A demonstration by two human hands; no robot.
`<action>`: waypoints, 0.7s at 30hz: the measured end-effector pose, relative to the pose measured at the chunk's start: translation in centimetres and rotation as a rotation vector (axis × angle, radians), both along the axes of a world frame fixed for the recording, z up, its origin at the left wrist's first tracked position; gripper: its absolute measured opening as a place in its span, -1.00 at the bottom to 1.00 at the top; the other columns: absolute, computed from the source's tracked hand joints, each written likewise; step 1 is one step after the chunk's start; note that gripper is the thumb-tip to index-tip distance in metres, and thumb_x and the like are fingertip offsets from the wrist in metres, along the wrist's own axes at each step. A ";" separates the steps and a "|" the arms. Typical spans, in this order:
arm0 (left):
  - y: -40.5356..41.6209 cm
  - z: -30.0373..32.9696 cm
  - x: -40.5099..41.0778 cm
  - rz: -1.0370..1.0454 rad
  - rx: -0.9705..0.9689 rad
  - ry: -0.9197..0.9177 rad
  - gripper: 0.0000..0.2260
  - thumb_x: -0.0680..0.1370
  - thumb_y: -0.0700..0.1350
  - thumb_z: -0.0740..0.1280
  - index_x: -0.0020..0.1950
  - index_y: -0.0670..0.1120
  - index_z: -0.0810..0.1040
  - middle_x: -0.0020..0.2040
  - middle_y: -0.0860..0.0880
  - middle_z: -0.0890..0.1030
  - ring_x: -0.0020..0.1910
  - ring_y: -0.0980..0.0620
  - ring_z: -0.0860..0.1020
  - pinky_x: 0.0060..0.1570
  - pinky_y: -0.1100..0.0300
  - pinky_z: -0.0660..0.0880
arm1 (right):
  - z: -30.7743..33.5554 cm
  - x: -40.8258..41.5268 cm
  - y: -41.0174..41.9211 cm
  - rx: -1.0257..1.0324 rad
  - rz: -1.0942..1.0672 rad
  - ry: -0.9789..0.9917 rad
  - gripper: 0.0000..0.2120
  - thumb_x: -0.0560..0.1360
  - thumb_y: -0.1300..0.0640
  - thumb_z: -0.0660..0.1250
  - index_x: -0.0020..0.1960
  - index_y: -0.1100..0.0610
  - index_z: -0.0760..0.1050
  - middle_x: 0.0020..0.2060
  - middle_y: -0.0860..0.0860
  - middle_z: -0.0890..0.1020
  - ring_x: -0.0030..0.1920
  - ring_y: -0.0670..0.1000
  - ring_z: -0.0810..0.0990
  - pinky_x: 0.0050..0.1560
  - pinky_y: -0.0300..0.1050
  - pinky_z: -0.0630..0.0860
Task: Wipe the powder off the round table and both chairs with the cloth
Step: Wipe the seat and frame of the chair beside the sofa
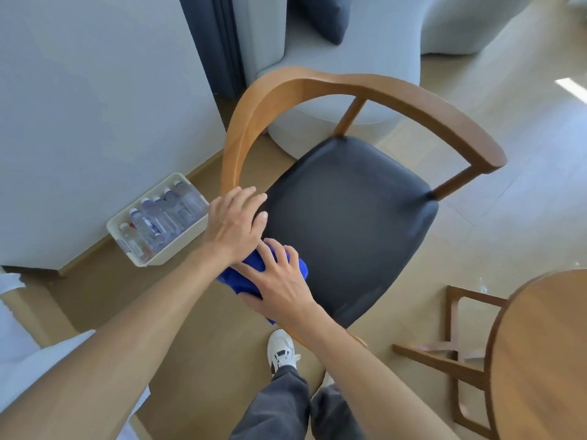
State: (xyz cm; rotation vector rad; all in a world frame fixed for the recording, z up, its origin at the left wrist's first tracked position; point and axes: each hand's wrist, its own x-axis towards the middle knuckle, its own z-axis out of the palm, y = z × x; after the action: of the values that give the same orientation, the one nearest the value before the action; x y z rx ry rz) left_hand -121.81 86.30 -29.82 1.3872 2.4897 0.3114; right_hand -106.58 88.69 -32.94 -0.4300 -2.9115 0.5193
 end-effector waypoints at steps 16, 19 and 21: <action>-4.1 -0.7 10.7 -0.160 -0.232 0.214 -0.57 0.50 0.12 0.14 0.23 -0.04 0.59 0.20 -0.19 0.56 0.24 -0.29 0.48 0.28 -0.40 0.21 | -2.3 10.9 -3.9 0.114 -0.760 -0.117 -0.62 0.57 0.02 0.08 -0.40 0.08 0.34 -0.48 0.01 0.38 -0.43 0.08 0.35 -0.34 -0.01 0.32; -3.8 -0.6 9.9 -0.176 -0.214 0.201 -0.58 0.49 0.12 0.12 0.16 -0.05 0.60 0.16 -0.18 0.56 0.21 -0.27 0.49 0.26 -0.38 0.24 | -0.8 9.6 -3.5 0.086 -0.885 -0.086 -0.64 0.48 0.07 0.16 -0.48 0.10 0.32 -0.55 0.02 0.36 -0.47 0.09 0.34 -0.37 -0.04 0.33; -3.8 -0.8 9.4 -0.204 -0.191 0.196 -0.57 0.47 0.12 0.11 0.11 -0.07 0.62 0.14 -0.19 0.56 0.18 -0.27 0.50 0.25 -0.37 0.26 | 0.2 7.9 -3.5 -0.001 -1.057 -0.147 -0.66 0.39 0.16 0.17 -0.57 0.12 0.33 -0.61 0.04 0.36 -0.51 0.10 0.36 -0.40 -0.08 0.36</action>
State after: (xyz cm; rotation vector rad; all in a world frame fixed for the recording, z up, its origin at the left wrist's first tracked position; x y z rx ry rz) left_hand -112.38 82.48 -30.62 1.6399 2.4208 -0.1066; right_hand -98.69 85.19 -32.75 -1.8640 -2.2946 0.3010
